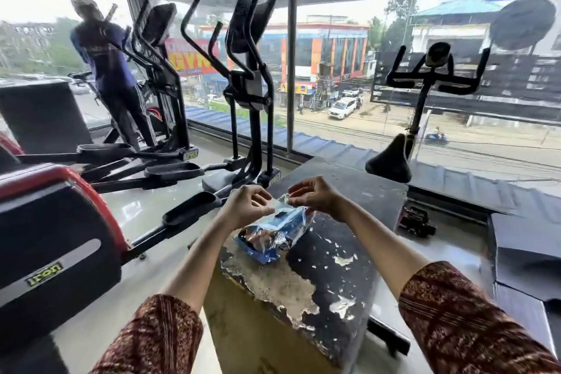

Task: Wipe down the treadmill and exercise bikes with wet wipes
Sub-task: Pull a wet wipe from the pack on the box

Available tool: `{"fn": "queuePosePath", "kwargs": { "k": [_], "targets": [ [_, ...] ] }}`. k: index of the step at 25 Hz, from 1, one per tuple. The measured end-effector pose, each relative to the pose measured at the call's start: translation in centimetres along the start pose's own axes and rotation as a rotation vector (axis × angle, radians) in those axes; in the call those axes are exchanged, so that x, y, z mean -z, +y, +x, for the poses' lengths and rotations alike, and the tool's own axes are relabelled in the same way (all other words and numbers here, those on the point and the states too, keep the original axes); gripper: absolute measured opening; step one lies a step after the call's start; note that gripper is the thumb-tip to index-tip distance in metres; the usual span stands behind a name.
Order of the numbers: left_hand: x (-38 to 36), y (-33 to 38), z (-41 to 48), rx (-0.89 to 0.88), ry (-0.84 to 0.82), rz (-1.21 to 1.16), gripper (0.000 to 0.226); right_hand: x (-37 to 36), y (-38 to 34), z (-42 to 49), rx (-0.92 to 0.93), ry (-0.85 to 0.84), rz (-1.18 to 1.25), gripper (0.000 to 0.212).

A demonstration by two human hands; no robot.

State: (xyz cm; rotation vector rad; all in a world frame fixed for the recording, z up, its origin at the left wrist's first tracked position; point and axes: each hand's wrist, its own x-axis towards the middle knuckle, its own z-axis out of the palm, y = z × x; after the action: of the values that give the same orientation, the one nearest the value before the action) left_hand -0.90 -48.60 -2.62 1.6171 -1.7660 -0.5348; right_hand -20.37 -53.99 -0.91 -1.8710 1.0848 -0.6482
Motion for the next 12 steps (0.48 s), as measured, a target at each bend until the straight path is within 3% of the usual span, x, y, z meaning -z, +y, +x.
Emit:
{"fn": "queuePosePath", "kwargs": {
  "k": [8, 12],
  "targets": [
    [-0.6, -3.0, 4.5, 0.094, 0.038, 0.003, 0.024, 0.1, 0.2, 6.6, 0.211, -0.369, -0.219, 0.029],
    [-1.0, -4.1, 4.7, 0.169, 0.104, 0.012, 0.023, -1.1, 0.2, 8.0, 0.364, -0.423, -0.529, 0.030]
  ]
}}
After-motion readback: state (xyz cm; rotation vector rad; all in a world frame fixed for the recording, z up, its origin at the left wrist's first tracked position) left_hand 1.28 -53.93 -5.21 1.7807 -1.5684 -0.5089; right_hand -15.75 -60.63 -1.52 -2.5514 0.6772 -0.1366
